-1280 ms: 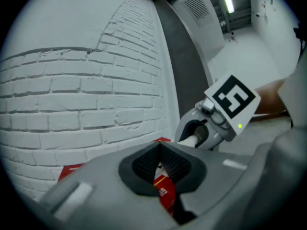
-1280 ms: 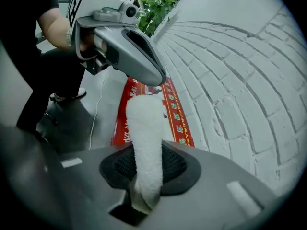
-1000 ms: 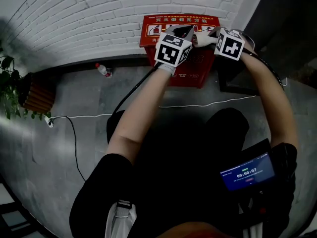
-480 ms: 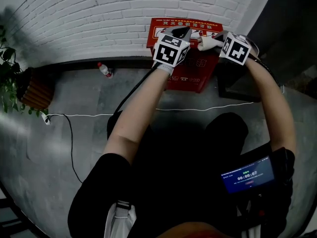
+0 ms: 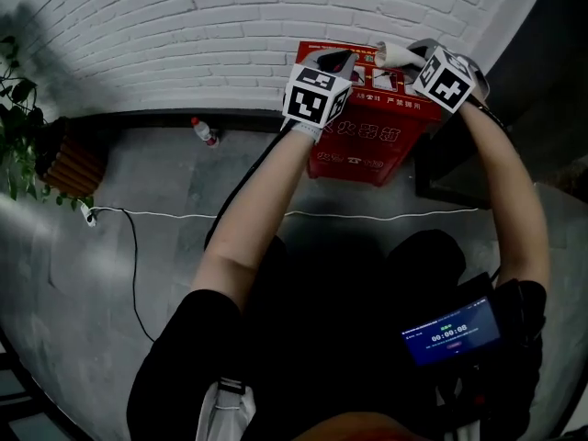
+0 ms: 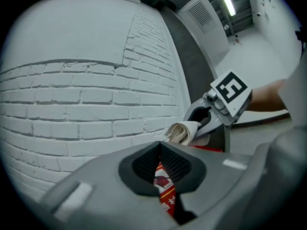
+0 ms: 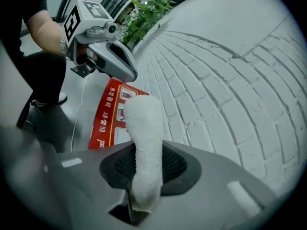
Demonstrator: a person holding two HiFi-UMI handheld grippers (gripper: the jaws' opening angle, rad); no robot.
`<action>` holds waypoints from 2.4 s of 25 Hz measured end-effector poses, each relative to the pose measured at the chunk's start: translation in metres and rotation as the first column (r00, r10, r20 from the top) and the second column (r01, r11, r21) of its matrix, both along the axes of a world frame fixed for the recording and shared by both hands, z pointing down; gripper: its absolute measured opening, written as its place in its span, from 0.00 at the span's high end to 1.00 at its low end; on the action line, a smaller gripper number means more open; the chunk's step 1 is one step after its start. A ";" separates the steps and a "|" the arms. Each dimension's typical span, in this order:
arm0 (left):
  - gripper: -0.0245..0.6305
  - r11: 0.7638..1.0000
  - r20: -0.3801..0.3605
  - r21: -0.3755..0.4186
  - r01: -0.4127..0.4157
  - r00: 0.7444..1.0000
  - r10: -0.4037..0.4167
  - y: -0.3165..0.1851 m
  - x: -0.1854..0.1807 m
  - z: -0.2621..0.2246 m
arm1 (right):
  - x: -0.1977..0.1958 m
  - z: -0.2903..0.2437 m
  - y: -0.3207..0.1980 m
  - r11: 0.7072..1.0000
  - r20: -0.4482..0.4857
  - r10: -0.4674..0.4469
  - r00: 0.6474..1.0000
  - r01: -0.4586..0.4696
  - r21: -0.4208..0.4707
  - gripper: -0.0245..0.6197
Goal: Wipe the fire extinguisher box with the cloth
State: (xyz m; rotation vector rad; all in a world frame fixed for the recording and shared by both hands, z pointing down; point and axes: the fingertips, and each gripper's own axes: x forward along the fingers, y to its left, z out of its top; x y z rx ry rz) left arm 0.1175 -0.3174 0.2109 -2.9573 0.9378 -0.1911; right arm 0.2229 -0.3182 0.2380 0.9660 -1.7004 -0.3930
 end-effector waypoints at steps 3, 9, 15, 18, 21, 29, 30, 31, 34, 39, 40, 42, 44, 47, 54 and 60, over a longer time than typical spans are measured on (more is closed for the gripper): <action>0.96 1.000 -0.006 -0.003 0.025 1.000 -0.025 -0.017 -0.006 0.003 | 0.003 -0.001 -0.026 0.999 0.010 0.015 1.000 -0.015 0.033 0.80; 0.96 0.999 -0.002 0.001 0.037 0.999 -0.037 -0.043 -0.005 0.004 | 0.001 0.006 -0.073 0.997 0.014 0.034 0.999 -0.035 0.065 0.80; 0.96 0.999 -0.004 -0.021 0.039 0.999 -0.039 -0.061 -0.008 0.016 | -0.014 0.031 -0.106 0.999 -0.031 0.019 0.999 -0.017 0.040 0.80; 0.96 0.999 -0.018 -0.032 0.038 0.999 -0.038 -0.065 -0.010 0.020 | -0.019 0.053 -0.110 1.000 -0.048 0.004 0.999 -0.005 -0.025 0.80; 0.96 0.999 -0.029 -0.027 0.035 0.999 -0.036 -0.065 -0.012 0.019 | -0.022 0.064 -0.107 0.998 -0.044 -0.004 0.999 0.002 -0.066 0.81; 0.96 0.999 -0.020 -0.029 0.042 0.999 -0.042 -0.056 -0.018 0.022 | -0.037 0.074 -0.076 0.985 -0.016 -0.027 1.000 0.024 -0.169 0.82; 0.96 0.999 -0.020 -0.030 0.043 0.999 -0.044 -0.053 -0.020 0.023 | -0.039 0.075 -0.072 0.984 -0.014 -0.032 0.999 0.029 -0.177 0.82; 0.96 0.999 -0.019 -0.030 0.045 0.999 -0.046 -0.051 -0.021 0.023 | -0.042 0.075 -0.066 0.982 -0.012 -0.036 0.999 0.034 -0.185 0.82; 0.96 0.998 -0.016 -0.029 0.051 0.999 -0.052 -0.042 -0.026 0.022 | -0.051 0.077 -0.047 0.976 -0.008 -0.052 0.999 0.049 -0.210 0.82; 0.96 0.998 -0.020 -0.016 0.059 0.998 -0.059 -0.027 -0.035 0.012 | -0.067 0.080 -0.012 0.966 -0.008 -0.081 0.997 0.077 -0.248 0.82; 0.96 0.998 -0.021 -0.012 0.060 0.998 -0.060 -0.025 -0.037 0.010 | -0.070 0.081 -0.005 0.964 -0.009 -0.087 0.996 0.082 -0.254 0.82; 0.96 0.998 -0.021 -0.006 0.060 0.998 -0.060 -0.020 -0.039 0.006 | -0.075 0.082 0.008 0.960 -0.012 -0.094 0.996 0.087 -0.266 0.82; 0.96 0.998 -0.022 0.000 0.060 0.998 -0.060 -0.015 -0.042 0.002 | -0.080 0.082 0.018 0.957 -0.019 -0.097 0.995 0.087 -0.277 0.82; 0.96 0.998 -0.024 0.009 0.061 0.998 -0.061 -0.008 -0.048 -0.005 | -0.087 0.081 0.034 0.950 -0.031 -0.101 0.994 0.087 -0.299 0.82; 0.96 0.997 -0.029 0.026 0.071 0.997 -0.071 -0.001 -0.063 -0.012 | -0.099 0.083 0.062 0.928 -0.008 -0.101 0.995 0.091 -0.362 0.82; 0.96 0.995 -0.042 0.038 0.087 0.995 -0.086 -0.013 -0.077 -0.017 | -0.099 0.045 0.038 0.962 0.060 -0.060 0.996 0.074 -0.264 0.81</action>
